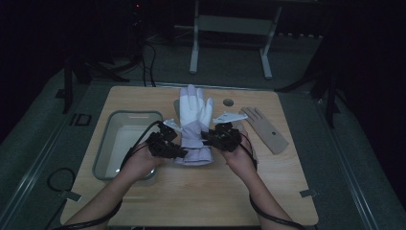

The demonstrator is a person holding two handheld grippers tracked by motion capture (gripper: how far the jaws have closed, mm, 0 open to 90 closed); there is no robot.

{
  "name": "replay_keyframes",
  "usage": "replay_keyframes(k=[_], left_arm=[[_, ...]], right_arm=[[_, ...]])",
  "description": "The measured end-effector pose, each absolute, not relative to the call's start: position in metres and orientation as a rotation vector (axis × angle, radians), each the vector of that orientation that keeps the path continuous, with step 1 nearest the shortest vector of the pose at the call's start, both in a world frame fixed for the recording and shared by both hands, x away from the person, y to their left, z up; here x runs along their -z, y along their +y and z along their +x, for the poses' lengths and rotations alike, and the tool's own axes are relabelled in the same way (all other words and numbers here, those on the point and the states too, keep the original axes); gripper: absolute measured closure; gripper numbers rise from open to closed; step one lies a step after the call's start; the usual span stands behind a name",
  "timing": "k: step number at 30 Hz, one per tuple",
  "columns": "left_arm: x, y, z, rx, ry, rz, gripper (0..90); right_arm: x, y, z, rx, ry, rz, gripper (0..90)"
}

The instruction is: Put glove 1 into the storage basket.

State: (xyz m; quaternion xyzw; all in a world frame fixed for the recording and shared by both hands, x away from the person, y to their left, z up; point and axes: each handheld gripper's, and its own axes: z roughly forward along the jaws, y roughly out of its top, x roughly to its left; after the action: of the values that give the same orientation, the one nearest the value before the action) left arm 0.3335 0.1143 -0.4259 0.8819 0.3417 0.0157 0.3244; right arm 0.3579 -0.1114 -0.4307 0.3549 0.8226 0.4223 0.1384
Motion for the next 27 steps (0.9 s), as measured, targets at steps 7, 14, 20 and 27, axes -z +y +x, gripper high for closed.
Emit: replay_keyframes(k=[7, 14, 20, 27], left_arm=[[0.418, 0.146, 0.332, -0.053, 0.942, 2.308, 76.4], [0.414, 0.177, 0.329, -0.048, 0.973, 2.316, 76.4], [0.411, 0.209, 0.324, -0.024, 1.003, 2.327, 76.4], [0.411, 0.249, 0.317, -0.036, 1.068, 2.323, 76.4]], right_arm=[[0.422, -0.078, 0.361, -1.249, 2.395, 0.995, 80.0], [0.421, -0.048, 0.365, -1.280, 2.416, 0.986, 80.0], [0.422, -0.018, 0.363, -1.296, 2.459, 0.949, 80.0], [0.424, 0.027, 0.364, -1.306, 2.498, 0.908, 79.9]])
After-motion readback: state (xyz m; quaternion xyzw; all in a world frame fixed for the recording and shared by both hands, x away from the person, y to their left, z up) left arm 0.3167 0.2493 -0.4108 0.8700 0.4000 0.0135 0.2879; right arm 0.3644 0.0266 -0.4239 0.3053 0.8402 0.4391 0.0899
